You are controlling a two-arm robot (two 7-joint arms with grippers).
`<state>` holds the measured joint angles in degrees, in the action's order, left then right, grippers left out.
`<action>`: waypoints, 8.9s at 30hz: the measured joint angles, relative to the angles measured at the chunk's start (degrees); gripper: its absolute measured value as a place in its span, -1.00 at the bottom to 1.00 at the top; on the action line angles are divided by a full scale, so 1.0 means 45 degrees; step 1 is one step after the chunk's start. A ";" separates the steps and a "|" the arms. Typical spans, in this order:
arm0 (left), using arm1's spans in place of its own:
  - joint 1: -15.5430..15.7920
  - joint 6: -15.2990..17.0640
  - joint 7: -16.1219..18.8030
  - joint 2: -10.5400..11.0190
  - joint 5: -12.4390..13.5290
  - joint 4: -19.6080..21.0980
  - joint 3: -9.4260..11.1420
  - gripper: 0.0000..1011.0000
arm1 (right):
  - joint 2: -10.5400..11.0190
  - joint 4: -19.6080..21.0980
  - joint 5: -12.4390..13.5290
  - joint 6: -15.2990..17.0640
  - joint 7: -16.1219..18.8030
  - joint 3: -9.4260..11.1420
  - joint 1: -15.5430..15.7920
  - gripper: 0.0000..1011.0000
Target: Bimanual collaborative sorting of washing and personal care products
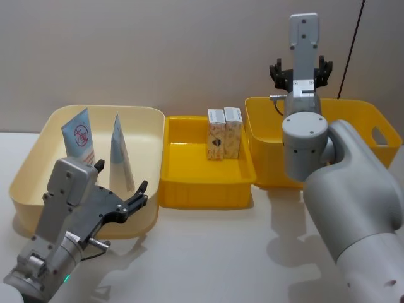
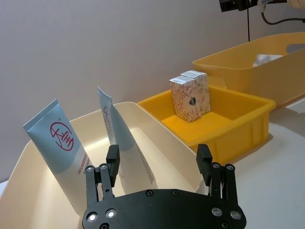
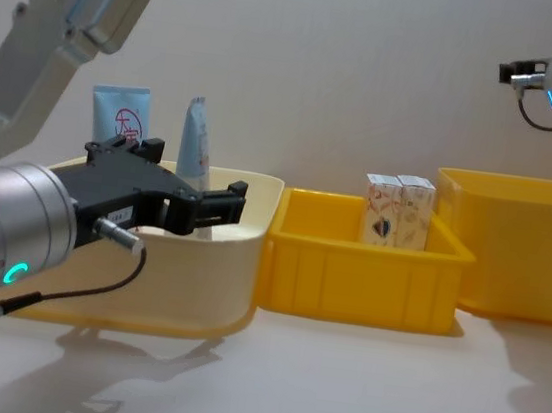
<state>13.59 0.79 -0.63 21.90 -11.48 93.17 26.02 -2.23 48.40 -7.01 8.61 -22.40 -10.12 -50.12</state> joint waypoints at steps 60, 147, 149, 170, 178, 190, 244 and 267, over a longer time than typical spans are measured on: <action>0.3565 0.1762 -0.1561 -0.1006 0.0501 -0.3686 0.0043 0.60 | -0.0085 -0.0528 -0.0090 -0.0233 -0.0177 -0.0012 -0.0202 0.98; 0.6722 -0.0193 -0.3848 -0.1879 -0.0206 -0.4094 -0.0864 -0.48 | 0.0046 -0.0178 -0.0084 -0.0351 0.0626 -0.0156 0.0002 0.98; 0.6900 -0.0307 -0.4044 -0.1946 -0.0259 -0.4320 -0.0869 -0.48 | 0.0100 0.0012 -0.0060 -0.0351 0.0917 -0.0202 0.0089 0.98; 0.7572 -0.0718 -0.4927 -0.2358 -0.0522 -0.5590 -0.0982 -0.48 | 0.0824 0.1772 0.0557 0.0019 0.4342 -0.0523 0.0890 0.98; 0.7518 -0.0628 -0.4973 -0.2406 -0.0592 -0.5608 -0.0998 -0.48 | 0.0747 0.1976 0.0568 -0.0034 0.4714 -0.0570 0.1008 0.98; 0.7487 -0.0508 -0.5014 -0.2506 -0.0645 -0.5744 -0.0987 -0.48 | 0.0892 0.2551 0.0926 0.0408 0.6166 -0.0668 0.1198 0.98; 0.6405 0.0346 -0.4426 -0.2003 -0.0034 -0.5044 -0.1514 -0.48 | 0.2177 0.2734 0.2915 0.2559 1.3416 -0.2553 0.0148 0.98; 0.7809 -0.1052 -0.6400 -0.2578 -0.0662 -0.6835 -0.0805 -0.48 | 0.1730 0.2050 0.3342 0.1211 1.2955 -0.2473 0.0014 0.98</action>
<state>48.73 -3.94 -29.42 10.30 -14.46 62.41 22.40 5.56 57.63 8.03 14.06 35.90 -21.25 -50.05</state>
